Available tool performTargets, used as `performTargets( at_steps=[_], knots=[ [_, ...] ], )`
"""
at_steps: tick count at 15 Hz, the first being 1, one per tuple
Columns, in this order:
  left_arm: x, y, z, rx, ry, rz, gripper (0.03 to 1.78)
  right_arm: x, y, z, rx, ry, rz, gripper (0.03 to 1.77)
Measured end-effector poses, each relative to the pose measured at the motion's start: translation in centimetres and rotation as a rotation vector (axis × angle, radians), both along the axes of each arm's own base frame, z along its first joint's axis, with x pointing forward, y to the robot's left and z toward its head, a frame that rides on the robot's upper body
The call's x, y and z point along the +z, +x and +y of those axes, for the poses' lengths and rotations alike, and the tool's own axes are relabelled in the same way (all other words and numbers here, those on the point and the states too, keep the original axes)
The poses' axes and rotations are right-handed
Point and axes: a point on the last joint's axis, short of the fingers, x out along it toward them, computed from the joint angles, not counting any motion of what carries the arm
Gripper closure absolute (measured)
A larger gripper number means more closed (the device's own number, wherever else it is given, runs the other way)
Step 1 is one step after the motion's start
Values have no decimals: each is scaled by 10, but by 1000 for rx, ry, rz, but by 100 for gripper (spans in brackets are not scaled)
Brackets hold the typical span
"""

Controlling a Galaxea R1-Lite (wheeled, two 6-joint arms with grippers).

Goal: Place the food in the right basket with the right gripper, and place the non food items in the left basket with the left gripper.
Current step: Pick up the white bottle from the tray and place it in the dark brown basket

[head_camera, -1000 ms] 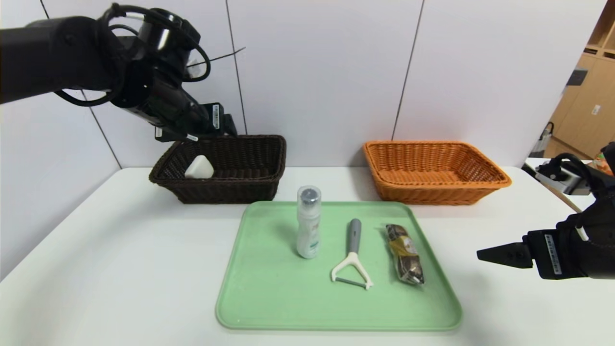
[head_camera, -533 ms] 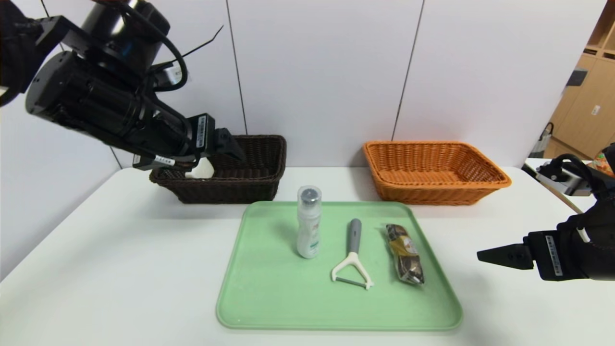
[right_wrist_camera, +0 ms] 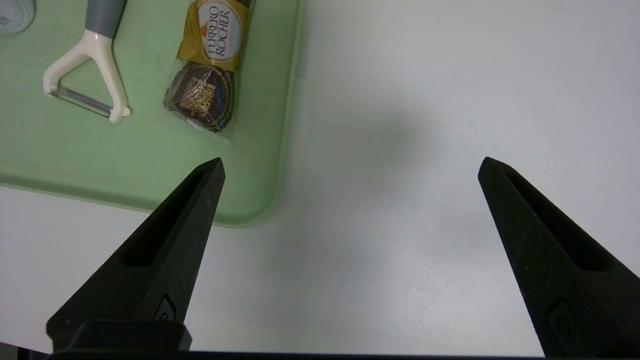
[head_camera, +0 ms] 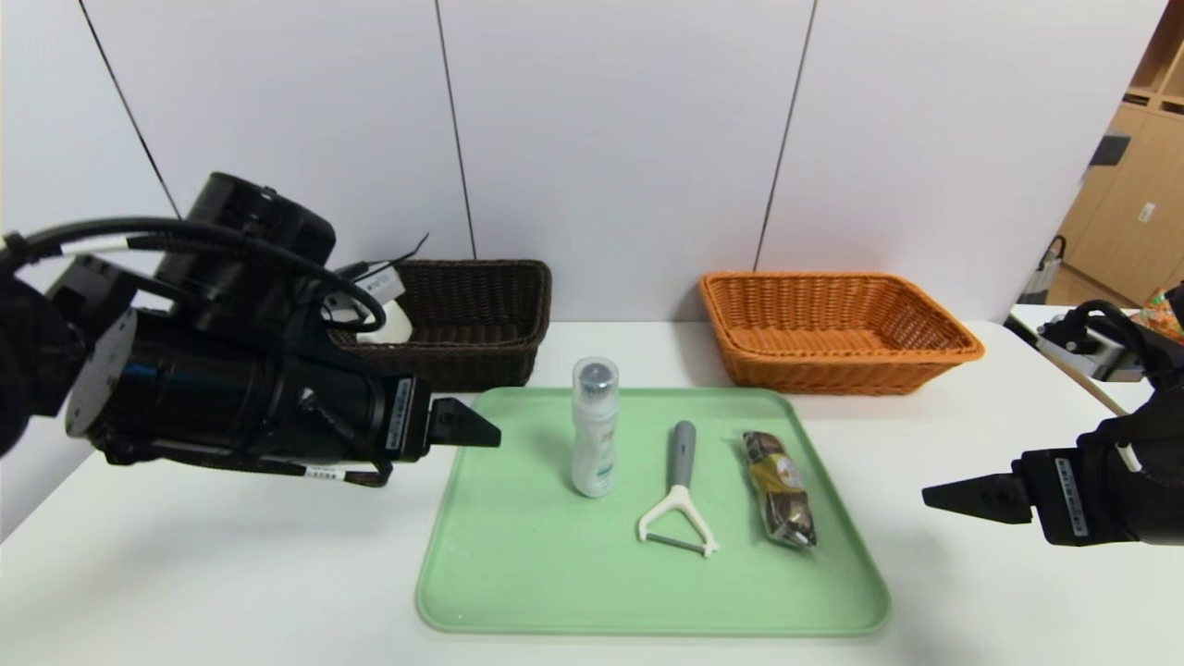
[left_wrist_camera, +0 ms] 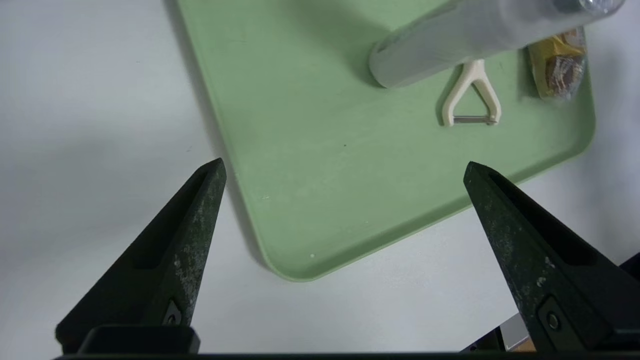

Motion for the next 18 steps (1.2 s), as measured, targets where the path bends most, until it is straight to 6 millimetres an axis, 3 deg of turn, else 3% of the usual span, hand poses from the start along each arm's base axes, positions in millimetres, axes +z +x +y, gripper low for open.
performTargets(
  at_steps=[4, 11, 18],
  knots=[
    [-32, 0, -16, -132, -87, -131, 12, 0, 0, 0, -1, -1, -1, 4],
    [-87, 22, -34, -266, -17, -347, 12, 0, -3, -1, -1, -6, -3, 4],
    [-98, 31, -42, -362, -69, -404, 12, -5, -5, -4, -25, -24, 15, 4]
  ],
)
